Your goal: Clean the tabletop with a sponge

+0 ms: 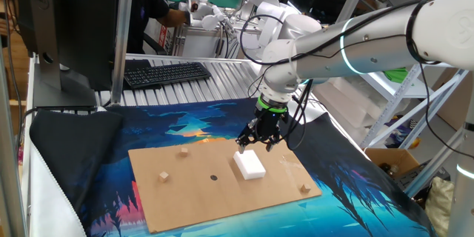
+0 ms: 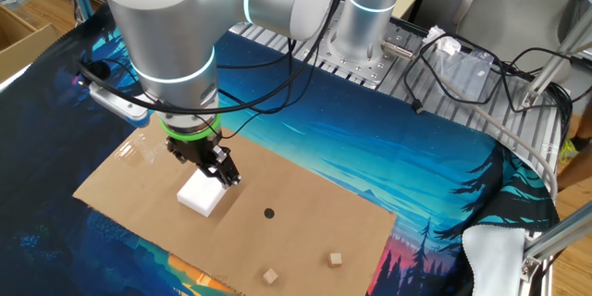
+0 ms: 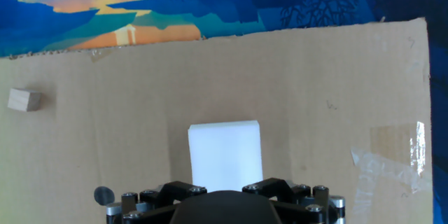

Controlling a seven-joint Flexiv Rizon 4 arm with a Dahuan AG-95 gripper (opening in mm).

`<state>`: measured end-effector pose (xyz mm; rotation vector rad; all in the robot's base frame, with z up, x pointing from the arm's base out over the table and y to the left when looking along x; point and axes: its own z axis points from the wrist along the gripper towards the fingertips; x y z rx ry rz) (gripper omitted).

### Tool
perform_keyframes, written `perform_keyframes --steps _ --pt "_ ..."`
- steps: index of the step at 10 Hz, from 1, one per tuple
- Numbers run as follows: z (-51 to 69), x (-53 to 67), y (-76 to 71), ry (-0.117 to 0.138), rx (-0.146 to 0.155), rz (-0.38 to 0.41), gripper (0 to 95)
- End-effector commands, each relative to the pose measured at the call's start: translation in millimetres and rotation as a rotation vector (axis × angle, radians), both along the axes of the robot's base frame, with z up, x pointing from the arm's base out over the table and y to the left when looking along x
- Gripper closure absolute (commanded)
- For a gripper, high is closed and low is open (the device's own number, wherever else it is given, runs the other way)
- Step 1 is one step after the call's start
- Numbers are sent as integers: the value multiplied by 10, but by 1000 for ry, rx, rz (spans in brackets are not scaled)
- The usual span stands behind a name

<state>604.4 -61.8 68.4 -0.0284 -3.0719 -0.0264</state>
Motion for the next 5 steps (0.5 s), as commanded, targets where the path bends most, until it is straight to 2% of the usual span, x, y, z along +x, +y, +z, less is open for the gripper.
perform_keyframes --steps 1,2,3,5 --pt "1 5 3 1 5 7 0" --pt "1 5 3 1 6 15 0" --pt "1 5 3 0 10 29 190" --pt "1 5 3 -4 21 49 190"
